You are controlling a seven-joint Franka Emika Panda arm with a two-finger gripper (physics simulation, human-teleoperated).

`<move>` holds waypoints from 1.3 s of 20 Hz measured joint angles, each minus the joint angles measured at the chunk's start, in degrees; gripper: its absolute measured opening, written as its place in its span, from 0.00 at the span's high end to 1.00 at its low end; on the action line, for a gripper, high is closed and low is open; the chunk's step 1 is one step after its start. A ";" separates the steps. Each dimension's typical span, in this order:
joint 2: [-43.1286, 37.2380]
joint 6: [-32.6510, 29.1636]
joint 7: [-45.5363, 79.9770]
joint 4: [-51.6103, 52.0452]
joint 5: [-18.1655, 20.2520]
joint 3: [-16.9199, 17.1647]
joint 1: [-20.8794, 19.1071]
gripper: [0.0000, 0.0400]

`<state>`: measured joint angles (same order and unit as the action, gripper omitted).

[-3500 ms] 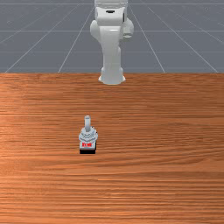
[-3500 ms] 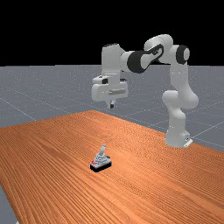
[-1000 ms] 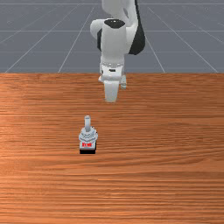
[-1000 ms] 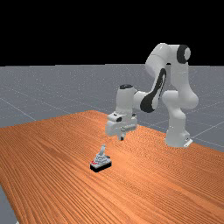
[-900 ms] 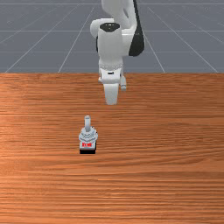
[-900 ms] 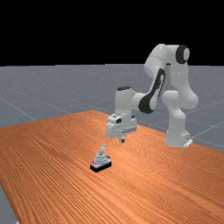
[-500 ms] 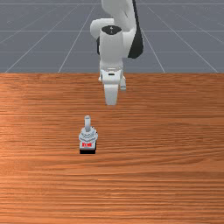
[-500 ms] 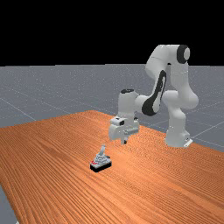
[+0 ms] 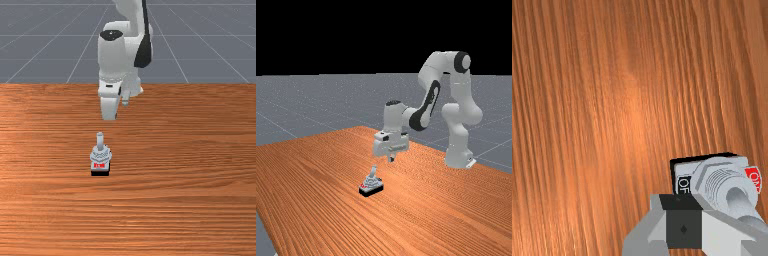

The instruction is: Turn on the trigger

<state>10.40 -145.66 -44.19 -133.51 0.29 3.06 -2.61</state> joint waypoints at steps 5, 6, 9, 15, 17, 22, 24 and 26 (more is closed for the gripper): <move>1.70 4.53 -9.76 3.33 0.06 0.98 -3.52 1.00; 1.11 1.82 -12.07 1.97 0.53 0.81 -4.08 1.00; 0.78 -0.39 -10.75 1.01 1.01 0.83 -4.04 1.00; 0.66 1.17 -6.43 1.22 -1.76 0.67 -2.05 1.00; 1.59 1.58 -5.47 2.59 -2.67 0.86 -1.61 1.00; 5.34 2.99 -6.87 8.17 -0.65 0.15 -1.92 1.00; 6.61 4.19 -7.71 10.26 -0.67 -0.04 -2.01 1.00; 8.02 1.49 -7.08 11.67 -0.08 -0.19 -2.01 1.00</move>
<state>18.42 -144.17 -51.27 -121.84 0.21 2.87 -4.61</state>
